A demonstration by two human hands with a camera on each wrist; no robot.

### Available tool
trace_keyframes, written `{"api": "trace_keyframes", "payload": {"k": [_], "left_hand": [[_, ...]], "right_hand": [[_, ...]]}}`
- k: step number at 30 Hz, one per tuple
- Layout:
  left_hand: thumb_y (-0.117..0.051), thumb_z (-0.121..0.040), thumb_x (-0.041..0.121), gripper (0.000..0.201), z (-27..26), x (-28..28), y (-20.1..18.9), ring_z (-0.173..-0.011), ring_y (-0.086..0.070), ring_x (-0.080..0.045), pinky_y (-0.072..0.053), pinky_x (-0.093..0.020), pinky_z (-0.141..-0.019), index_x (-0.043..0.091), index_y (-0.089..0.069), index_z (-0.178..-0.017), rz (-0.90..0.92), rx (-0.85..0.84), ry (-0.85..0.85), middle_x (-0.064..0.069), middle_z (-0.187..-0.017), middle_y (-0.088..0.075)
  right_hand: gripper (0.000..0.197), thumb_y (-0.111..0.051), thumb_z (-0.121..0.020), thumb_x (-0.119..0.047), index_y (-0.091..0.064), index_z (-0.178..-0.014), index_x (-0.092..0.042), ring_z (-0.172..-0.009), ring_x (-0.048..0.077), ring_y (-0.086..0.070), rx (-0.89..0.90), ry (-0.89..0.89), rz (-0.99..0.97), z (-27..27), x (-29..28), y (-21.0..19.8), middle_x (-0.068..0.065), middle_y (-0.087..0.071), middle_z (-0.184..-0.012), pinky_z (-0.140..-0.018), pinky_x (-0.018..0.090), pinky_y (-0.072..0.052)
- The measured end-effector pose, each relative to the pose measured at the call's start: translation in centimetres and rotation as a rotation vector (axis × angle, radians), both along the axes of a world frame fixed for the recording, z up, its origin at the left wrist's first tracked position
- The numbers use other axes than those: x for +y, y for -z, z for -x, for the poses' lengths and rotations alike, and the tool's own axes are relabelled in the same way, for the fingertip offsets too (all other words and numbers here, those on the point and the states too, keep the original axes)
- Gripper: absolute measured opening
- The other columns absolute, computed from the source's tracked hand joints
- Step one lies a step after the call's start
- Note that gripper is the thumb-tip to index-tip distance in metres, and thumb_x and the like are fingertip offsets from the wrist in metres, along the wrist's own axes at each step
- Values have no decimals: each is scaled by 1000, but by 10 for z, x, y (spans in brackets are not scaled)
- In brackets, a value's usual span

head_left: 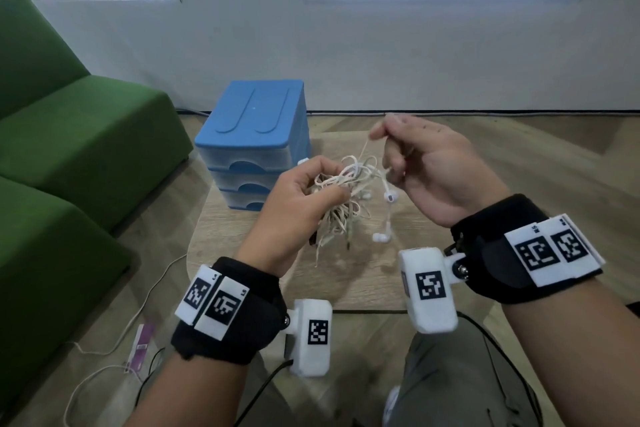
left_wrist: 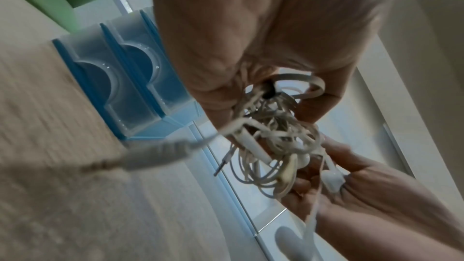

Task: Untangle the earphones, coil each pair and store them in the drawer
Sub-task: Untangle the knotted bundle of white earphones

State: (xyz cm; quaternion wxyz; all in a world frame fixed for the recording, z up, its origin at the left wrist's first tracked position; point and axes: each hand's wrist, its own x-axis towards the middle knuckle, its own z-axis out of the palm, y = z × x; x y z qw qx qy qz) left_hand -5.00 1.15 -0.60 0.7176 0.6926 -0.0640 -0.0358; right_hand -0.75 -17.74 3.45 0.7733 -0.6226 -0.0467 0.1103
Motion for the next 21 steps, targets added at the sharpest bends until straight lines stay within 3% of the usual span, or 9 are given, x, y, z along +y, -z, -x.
{"api": "trace_keyframes", "payload": {"k": [3,5,7,10,14,17,21], "left_hand": [[-67,-84,11,9,-1,4,0,-74,-64,-17,-52,-26,-65,18,-71,-89,103,51,15,-7,-85,-69],[-66,-84,11,12,-1,6,0,-75,-64,-16,-53,-25,-66,19,-73,-90,122,56,20,-6,-87,-70],[-64,-86,8,13,0,6,-2,-74,-65,-16,-54,-24,-66,18,-72,-92,132,64,30,-5,-86,-70],[-56,-96,3,13,0,7,-5,-73,-64,-16,-54,-25,-65,11,-66,-97,179,92,20,-4,-84,-69],[-58,-95,13,9,1,8,-4,-74,-61,-17,-52,-30,-69,14,-67,-92,148,56,-21,-3,-82,-65],[-67,-92,21,5,0,6,-2,-76,-61,-16,-51,-29,-67,17,-69,-90,49,1,-44,-5,-86,-66],[-65,-98,11,17,-2,3,-4,-69,-58,-12,-46,-24,-63,18,-67,-83,-13,-35,-38,-1,-79,-64]], "right_hand": [[22,-49,-105,-25,-66,-95,-18,-64,9,-47,-52,76,-166,1,2,0,4,-75,-92,-58,23,-30],[20,-49,-106,-24,-64,-94,-20,-73,9,-52,-101,105,-226,2,4,2,7,-74,-116,-62,24,-32],[21,-48,-106,-22,-62,-91,-20,-83,12,-55,-148,114,-217,4,6,4,7,-71,-128,-68,26,-35],[24,-48,-104,-18,-60,-84,-18,-95,15,-54,-183,92,-136,6,9,4,7,-69,-132,-77,30,-37],[25,-46,-97,-13,-54,-74,-14,-101,13,-58,-149,35,-89,5,5,5,7,-71,-129,-85,36,-35],[23,-44,-93,-11,-51,-71,-7,-107,23,-63,-74,-82,-156,3,5,5,18,-69,-129,-95,39,-42],[20,-49,-90,-9,-54,-71,-5,-122,32,-65,-165,1,-131,0,10,2,20,-70,-123,-98,42,-47]]}}
